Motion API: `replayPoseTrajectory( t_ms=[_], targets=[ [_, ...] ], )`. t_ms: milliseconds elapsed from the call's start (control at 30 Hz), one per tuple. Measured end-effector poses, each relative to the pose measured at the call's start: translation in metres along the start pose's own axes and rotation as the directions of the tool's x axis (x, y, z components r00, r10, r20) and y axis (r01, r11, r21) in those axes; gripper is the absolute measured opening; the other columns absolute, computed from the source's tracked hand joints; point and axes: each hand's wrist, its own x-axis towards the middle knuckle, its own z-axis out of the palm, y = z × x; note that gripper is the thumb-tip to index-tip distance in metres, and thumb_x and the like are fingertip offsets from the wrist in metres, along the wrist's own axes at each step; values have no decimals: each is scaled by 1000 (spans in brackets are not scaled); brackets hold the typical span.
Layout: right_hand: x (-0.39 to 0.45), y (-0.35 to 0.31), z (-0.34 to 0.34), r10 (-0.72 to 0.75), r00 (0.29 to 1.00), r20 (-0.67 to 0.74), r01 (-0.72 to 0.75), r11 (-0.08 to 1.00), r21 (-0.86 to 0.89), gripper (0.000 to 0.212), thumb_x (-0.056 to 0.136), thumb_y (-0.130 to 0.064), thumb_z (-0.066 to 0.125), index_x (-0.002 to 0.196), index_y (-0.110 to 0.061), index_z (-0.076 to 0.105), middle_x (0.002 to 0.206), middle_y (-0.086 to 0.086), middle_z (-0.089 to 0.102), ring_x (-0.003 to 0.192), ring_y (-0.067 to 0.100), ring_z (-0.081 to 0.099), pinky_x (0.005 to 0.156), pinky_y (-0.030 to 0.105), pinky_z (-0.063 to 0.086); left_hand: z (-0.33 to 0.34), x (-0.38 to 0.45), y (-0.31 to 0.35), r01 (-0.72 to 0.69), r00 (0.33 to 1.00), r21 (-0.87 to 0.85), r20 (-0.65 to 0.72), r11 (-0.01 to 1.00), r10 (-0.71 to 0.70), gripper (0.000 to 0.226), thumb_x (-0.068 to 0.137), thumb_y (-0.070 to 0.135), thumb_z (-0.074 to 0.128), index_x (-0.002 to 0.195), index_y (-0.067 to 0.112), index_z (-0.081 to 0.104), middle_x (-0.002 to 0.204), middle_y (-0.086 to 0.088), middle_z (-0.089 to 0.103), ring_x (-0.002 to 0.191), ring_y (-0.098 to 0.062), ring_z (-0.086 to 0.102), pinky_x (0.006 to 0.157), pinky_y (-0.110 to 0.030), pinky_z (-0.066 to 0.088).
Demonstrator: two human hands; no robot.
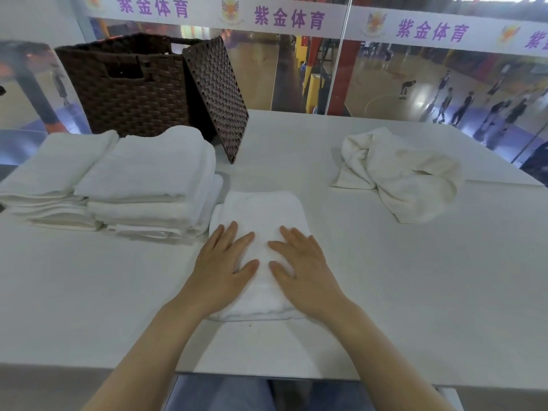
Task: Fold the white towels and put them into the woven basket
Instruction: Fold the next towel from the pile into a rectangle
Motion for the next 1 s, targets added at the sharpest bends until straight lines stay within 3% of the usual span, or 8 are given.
replayPoseTrajectory(
  t_ms=[67, 133, 300, 467, 600, 733, 867, 1000],
  targets=[
    [-11, 9, 0, 166, 981, -104, -122, 934, 336, 36, 99, -30, 52, 134, -38, 52, 157, -18, 22, 144, 3, 18, 119, 24, 12, 0, -7, 0, 72, 996, -122, -43, 990, -78, 65, 92, 54, 50, 150, 39, 25, 163, 10, -3, 149, -10, -8, 120, -32, 1],
    [-17, 12, 0, 274, 961, -38, -219, 837, 502, 40, 97, -36, 53, 132, -52, 43, 155, -17, 27, 141, 3, 25, 120, 33, 19, 0, -15, -6, 142, 985, -215, -65, 966, -159, 70, 91, 53, 54, 151, 40, 20, 163, 8, 0, 149, -13, 1, 121, -35, 6],
    [-12, 9, -7, 247, 969, 21, -244, 932, 267, 46, 98, -43, 43, 142, -50, 27, 142, -10, 45, 135, 14, 37, 122, 40, 7, -9, -20, -8, 268, 963, -74, -8, 960, -270, 93, 77, 73, 36, 155, 34, 4, 161, 4, 19, 148, -22, 15, 120, -40, 13],
    [-13, 9, -8, 265, 963, 57, -268, 901, 342, 51, 95, -48, 47, 141, -51, 25, 137, 0, 50, 122, 19, 49, 107, 41, 40, -13, -23, 1, 197, 980, -160, -10, 967, -201, 87, 90, 50, 58, 156, 28, 5, 160, 3, 21, 144, -17, 24, 115, -32, 22],
    [-18, 8, -8, 269, 963, 23, -259, 899, 352, 56, 95, -44, 51, 144, -47, 25, 132, -4, 47, 118, 15, 48, 102, 33, 40, -12, -26, 10, 145, 986, -332, -34, 932, -165, 86, 88, 32, 68, 153, 38, 13, 156, 9, 19, 138, -7, 27, 104, -24, 27],
    [-24, 5, -11, 260, 966, -18, -232, 888, 398, 57, 93, -40, 58, 143, -44, 29, 128, -10, 44, 109, 6, 45, 93, 25, 37, -11, -29, 13, 104, 990, -363, -53, 926, -132, 85, 87, 26, 69, 152, 40, 16, 155, 13, 19, 128, 1, 27, 103, -23, 27],
    [-27, 6, -18, 298, 954, -38, -263, 888, 376, 55, 89, -38, 62, 135, -44, 33, 120, -8, 45, 102, 10, 46, 85, 27, 38, -12, -27, 14, 169, 981, -341, -32, 925, -191, 84, 86, 32, 68, 151, 39, 17, 156, 10, 19, 139, -10, 29, 103, -25, 27],
    [-29, -1, -21, 333, 943, -17, -315, 907, 279, 52, 90, -38, 58, 132, -44, 29, 115, -6, 41, 100, 17, 51, 78, 30, 40, -10, -31, 13, 184, 981, -200, -24, 962, -192, 82, 86, 46, 64, 152, 39, 15, 158, 8, 20, 139, -18, 34, 105, -31, 32]
  ],
)
